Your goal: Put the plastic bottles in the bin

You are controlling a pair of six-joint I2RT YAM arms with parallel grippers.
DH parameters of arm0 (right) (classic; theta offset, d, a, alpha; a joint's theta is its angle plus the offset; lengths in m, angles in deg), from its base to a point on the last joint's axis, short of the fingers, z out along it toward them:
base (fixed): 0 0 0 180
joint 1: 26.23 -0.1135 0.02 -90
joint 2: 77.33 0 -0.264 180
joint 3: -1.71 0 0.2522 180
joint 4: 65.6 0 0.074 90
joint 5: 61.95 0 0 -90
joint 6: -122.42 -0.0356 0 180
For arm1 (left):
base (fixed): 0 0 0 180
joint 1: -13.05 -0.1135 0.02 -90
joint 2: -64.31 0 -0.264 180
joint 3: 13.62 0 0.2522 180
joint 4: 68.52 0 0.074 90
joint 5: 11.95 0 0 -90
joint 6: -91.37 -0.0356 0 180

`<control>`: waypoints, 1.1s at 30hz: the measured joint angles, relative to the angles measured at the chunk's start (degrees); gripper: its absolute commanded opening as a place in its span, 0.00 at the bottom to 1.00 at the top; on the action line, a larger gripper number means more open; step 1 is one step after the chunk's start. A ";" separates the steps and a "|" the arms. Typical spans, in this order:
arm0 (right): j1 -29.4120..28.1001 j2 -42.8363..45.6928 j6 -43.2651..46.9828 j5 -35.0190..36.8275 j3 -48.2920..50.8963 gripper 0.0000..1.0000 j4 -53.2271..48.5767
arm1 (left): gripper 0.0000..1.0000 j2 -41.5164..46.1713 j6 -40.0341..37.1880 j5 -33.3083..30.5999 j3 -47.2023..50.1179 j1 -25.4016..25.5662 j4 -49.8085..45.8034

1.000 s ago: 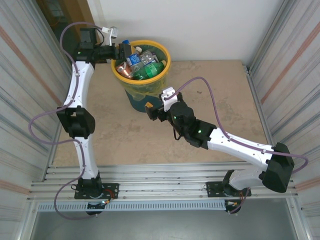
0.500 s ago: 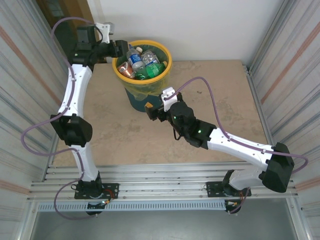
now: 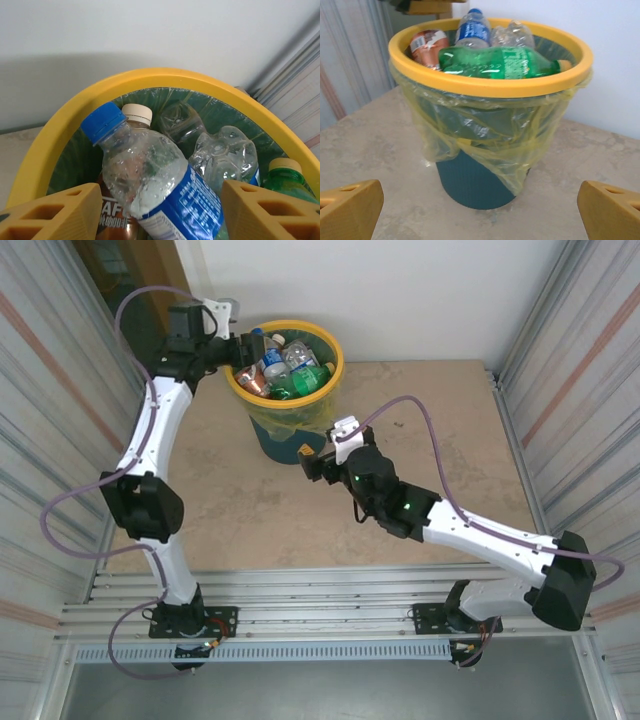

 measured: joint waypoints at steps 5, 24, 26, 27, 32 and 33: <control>0.39 4.52 0.15 4.00 1.68 0.98 -2.78 | 0.76 8.92 -0.46 -1.79 7.72 0.00 3.21; 14.45 24.41 -12.79 15.85 9.29 0.98 -24.59 | 0.99 53.42 -0.20 -26.43 58.03 0.15 19.93; 15.89 25.31 -13.79 16.09 9.40 0.98 -26.05 | 0.99 56.22 -0.15 -29.40 61.55 0.15 21.22; 16.61 25.77 -14.32 16.22 9.53 0.98 -26.58 | 0.99 57.66 -0.15 -30.93 63.49 0.15 21.94; 18.80 26.73 -15.39 16.48 10.54 0.98 -28.39 | 0.99 63.36 -0.20 -37.62 73.35 0.15 27.12; 19.15 26.73 -15.39 16.48 10.97 0.98 -28.41 | 0.99 64.19 -0.22 -39.04 75.60 0.15 28.61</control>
